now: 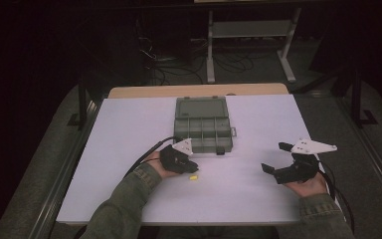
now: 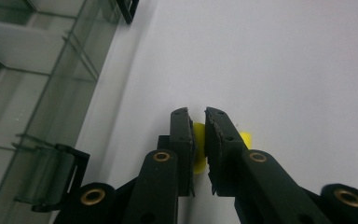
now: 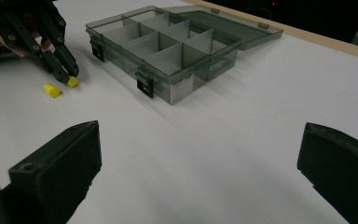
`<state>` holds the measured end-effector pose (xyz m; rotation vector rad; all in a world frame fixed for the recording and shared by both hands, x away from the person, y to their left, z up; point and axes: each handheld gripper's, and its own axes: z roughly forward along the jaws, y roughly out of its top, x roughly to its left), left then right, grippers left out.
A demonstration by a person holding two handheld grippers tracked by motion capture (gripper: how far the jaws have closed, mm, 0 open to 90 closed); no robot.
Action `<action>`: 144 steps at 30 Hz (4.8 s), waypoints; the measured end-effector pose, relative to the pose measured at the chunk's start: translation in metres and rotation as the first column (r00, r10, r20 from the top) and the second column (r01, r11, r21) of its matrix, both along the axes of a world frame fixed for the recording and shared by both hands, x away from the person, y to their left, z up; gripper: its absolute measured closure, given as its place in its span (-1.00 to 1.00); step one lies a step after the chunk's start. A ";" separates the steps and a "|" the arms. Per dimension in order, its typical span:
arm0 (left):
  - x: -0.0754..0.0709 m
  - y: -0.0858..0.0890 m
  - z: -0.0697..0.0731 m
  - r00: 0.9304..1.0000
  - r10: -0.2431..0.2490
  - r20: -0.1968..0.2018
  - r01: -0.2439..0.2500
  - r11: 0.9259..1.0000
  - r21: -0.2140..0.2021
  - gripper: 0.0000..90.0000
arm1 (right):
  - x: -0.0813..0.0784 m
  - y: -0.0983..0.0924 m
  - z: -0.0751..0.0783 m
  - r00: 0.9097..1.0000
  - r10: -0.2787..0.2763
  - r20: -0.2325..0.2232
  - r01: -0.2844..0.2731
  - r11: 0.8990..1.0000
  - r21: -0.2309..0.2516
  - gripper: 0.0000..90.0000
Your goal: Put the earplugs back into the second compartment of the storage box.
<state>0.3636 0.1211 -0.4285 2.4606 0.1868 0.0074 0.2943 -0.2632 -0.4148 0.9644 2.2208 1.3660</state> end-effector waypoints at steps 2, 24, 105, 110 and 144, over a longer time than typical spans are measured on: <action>-0.001 -0.001 0.005 1.000 -0.001 0.006 0.001 1.000 -0.008 0.83 | 0.000 0.000 0.000 1.000 0.000 0.001 0.000 1.000 0.000 -1.00; 0.026 0.012 0.072 0.999 0.030 0.014 -0.029 0.995 -0.096 0.83 | 0.000 0.000 0.000 1.000 0.002 0.001 -0.002 1.000 0.005 -1.00; 0.094 0.016 0.069 0.972 0.233 -0.027 -0.233 0.944 -0.232 -0.72 | 0.000 -0.001 -0.002 1.000 0.005 -0.004 -0.005 1.000 0.006 -1.00; 0.082 0.015 0.082 0.975 0.224 -0.010 -0.219 0.943 -0.248 -0.93 | 0.000 -0.002 -0.001 1.000 0.003 -0.003 -0.003 1.000 0.007 -1.00; -0.008 0.030 0.053 0.989 0.143 0.046 -0.131 0.972 -0.196 -0.96 | -0.001 -0.001 0.000 1.000 -0.002 0.002 0.002 1.000 0.004 -1.00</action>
